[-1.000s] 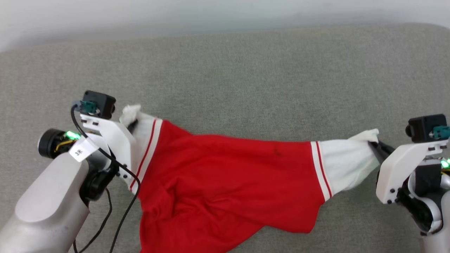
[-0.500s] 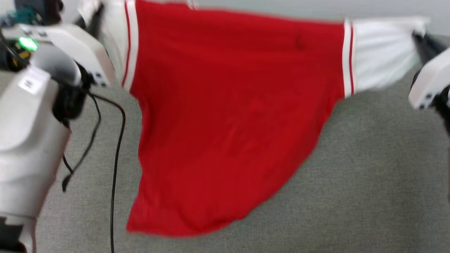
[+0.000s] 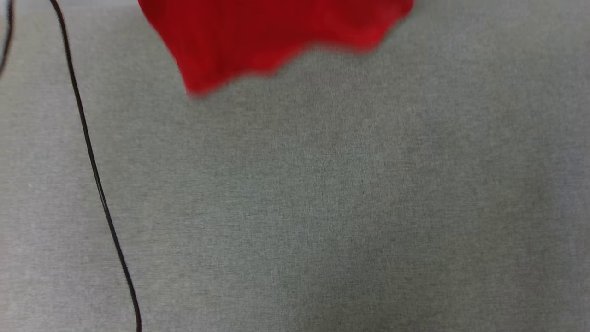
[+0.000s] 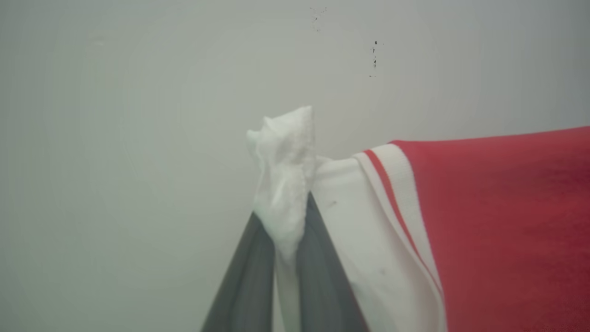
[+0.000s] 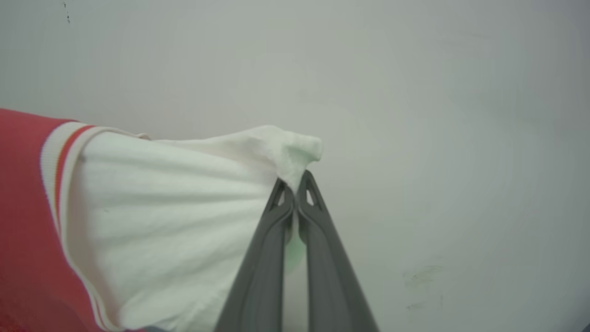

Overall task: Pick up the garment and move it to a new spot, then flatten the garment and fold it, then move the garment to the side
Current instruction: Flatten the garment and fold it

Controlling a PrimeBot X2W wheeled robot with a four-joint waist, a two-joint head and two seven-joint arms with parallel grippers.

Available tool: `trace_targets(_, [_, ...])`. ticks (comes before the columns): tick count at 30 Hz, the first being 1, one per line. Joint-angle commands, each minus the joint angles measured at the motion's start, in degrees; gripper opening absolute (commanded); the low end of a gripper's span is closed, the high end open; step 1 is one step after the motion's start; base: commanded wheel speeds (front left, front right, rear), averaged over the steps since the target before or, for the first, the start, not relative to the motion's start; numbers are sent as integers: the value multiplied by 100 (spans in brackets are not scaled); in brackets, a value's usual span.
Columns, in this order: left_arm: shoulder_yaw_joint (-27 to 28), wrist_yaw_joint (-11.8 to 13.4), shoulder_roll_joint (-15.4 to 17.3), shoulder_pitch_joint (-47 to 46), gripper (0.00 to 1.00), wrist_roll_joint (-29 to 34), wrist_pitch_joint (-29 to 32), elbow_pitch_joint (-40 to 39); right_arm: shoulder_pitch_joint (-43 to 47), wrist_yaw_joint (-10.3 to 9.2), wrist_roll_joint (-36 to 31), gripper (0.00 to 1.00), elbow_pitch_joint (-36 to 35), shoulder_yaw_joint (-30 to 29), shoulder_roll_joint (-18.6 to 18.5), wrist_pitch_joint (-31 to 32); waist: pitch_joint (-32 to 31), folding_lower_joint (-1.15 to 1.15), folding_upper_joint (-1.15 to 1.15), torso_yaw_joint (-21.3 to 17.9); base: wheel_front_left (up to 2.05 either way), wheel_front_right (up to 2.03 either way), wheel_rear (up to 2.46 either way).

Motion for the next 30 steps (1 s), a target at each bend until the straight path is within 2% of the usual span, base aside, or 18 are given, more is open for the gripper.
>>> trace_targets(1, [78, -24, 119, -189, 0, 35, -64, 58, -291, -14, -69, 0, 106, -20, -70, -79, 202, -1, 0, -56, 0, 0, 0])
trace_targets(8, [100, -185, 37, -524, 0, -55, -216, 87, -1049, -13, -44, 0, 639, 81, -27, -355, 665, -1, 0, -61, 0, 0, 0])
trace_targets(16, [71, -426, -231, -10, 0, -397, -224, 350, -783, -13, 243, 0, 1487, 373, 149, -715, 1091, -1, 0, -66, 0, 0, 0])
trace_targets(23, [100, -640, -360, 652, 0, -772, -327, 676, -49, -12, 649, 0, 1980, 686, 204, -960, 1070, -1, 0, 0, 0, 0, 0])
trace_targets(30, [96, -733, -403, 2033, 0, -1064, -732, 701, 1465, -12, 1091, 0, 1698, 974, 170, -934, 534, -1, 0, 55, 0, 0, 0])
